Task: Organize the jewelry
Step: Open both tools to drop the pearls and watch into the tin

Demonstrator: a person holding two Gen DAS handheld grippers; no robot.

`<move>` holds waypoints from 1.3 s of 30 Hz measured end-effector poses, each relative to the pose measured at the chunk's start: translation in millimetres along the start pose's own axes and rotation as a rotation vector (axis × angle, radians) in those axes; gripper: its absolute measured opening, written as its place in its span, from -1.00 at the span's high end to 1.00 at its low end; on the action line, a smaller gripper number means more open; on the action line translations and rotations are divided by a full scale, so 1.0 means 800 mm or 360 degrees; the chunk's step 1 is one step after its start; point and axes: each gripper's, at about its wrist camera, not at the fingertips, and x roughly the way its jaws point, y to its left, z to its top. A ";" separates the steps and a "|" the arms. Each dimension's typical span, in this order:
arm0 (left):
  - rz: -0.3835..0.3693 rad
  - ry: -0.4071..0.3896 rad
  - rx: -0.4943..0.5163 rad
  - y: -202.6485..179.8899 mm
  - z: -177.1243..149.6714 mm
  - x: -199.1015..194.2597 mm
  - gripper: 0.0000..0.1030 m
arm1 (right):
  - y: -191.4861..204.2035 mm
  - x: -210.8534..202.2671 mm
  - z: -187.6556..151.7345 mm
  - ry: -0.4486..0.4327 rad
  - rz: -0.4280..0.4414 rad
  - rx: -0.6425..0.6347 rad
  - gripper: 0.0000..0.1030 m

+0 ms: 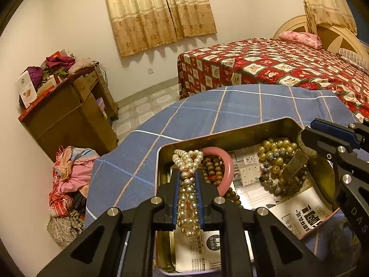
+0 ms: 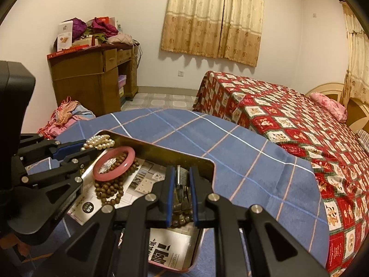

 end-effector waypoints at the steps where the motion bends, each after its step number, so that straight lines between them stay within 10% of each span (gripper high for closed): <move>1: 0.0001 0.0003 0.0004 -0.001 0.000 0.001 0.76 | 0.000 0.001 -0.001 0.0003 -0.0001 -0.0001 0.71; 32: -0.0004 0.0025 0.0040 -0.005 -0.004 0.000 0.72 | -0.009 0.008 -0.011 0.0044 -0.0022 -0.0024 0.70; 33: -0.0006 0.0017 0.0041 -0.004 -0.005 -0.002 0.68 | -0.009 0.007 -0.010 0.0033 -0.0031 -0.0026 0.67; 36: 0.0068 -0.0033 0.0025 -0.001 -0.003 -0.016 -0.41 | -0.010 -0.001 -0.011 0.0012 -0.0049 -0.0022 0.10; 39: 0.0080 -0.0110 0.0022 0.003 -0.005 -0.033 -0.58 | -0.012 -0.012 -0.015 0.0004 -0.0066 -0.0021 0.10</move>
